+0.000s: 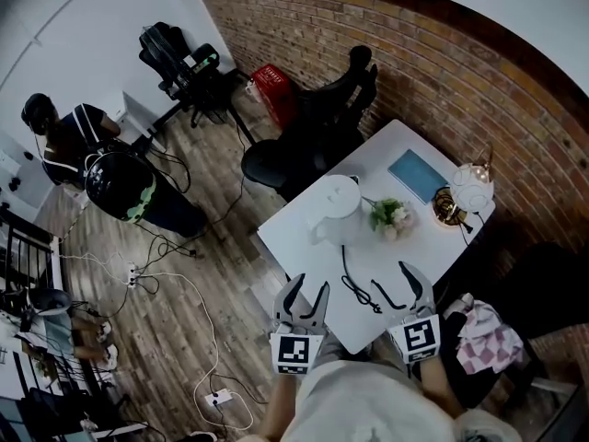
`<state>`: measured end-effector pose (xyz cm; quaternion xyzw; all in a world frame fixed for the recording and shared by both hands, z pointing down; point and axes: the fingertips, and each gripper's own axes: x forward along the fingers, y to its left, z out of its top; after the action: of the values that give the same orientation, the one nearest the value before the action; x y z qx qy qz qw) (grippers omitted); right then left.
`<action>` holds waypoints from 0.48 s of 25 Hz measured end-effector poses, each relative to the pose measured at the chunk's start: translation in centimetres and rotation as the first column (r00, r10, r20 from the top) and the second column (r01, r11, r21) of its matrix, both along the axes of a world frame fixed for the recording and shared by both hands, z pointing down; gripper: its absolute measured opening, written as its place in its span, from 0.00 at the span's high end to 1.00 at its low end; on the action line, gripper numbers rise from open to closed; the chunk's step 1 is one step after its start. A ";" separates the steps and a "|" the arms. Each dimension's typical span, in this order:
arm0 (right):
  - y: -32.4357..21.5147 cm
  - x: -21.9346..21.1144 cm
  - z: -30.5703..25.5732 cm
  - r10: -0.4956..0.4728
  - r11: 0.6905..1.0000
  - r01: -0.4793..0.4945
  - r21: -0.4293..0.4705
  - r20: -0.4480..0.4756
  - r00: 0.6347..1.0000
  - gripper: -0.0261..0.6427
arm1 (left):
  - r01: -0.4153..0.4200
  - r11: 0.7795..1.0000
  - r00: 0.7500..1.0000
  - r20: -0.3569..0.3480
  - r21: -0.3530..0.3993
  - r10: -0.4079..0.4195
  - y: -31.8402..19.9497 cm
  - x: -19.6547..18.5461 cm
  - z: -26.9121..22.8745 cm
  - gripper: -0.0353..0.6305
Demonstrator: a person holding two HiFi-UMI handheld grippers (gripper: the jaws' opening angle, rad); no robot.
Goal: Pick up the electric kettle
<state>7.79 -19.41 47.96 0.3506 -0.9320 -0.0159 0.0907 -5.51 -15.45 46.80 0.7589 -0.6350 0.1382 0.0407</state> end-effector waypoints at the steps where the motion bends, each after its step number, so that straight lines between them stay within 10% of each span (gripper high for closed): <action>1: -0.3 -0.2 0.1 0.004 1.000 -0.004 0.000 -0.001 1.000 0.54 | -0.006 1.000 1.000 -0.001 -0.002 0.006 -0.4 -0.2 0.1 0.66; 12: -2.9 -3.2 1.4 0.030 0.999 -0.030 -0.021 -0.025 0.999 0.54 | -0.055 0.998 0.998 -0.017 -0.041 0.054 -3.6 -2.8 1.9 0.66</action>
<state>4.55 -22.28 49.35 0.3634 -0.9255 -0.0090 0.1062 -8.31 -19.03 48.66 0.7761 -0.6107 0.1464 0.0577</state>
